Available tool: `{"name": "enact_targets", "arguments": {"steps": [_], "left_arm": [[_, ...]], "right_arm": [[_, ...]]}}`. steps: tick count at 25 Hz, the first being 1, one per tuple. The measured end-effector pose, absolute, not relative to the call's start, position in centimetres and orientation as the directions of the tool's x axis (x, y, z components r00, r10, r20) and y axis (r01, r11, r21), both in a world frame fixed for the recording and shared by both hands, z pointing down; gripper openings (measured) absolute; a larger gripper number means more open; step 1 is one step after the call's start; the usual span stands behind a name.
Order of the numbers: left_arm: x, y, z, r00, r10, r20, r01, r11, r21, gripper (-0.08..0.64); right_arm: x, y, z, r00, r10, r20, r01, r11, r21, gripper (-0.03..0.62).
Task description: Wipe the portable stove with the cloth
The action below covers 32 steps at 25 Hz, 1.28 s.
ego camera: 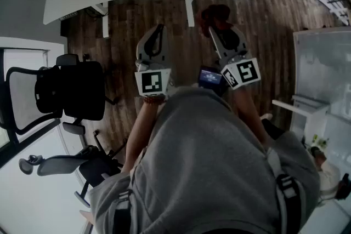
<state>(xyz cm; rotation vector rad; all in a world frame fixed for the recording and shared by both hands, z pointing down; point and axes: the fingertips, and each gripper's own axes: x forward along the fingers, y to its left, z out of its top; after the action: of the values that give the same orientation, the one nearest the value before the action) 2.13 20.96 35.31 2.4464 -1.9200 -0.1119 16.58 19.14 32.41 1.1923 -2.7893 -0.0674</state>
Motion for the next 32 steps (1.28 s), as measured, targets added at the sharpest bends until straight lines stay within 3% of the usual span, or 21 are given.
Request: {"name": "enact_targets", "arguments": {"steps": [11,25,32], "left_arm": [[1.6,20.5,36.1,0.234,-0.972,-0.006,-0.969,-0.233,0.079,0.038],[2.3,12.1,36.5,0.252,-0.967,0.041,-0.968,-0.253,-0.002,0.038],[3.3,7.2,36.7,0.265,-0.962,0.067,-0.963,-0.268,-0.042,0.038]], "right_arm": [[14.6,19.8,33.7,-0.792,-0.599,0.121,-0.6,0.799,0.025,0.135],[17.1,10.0,34.7,-0.762,-0.644,0.074,-0.645,0.764,0.004,0.135],[20.5,3.1,36.5,-0.721,-0.684,0.11,-0.689,0.725,-0.002,0.14]]}}
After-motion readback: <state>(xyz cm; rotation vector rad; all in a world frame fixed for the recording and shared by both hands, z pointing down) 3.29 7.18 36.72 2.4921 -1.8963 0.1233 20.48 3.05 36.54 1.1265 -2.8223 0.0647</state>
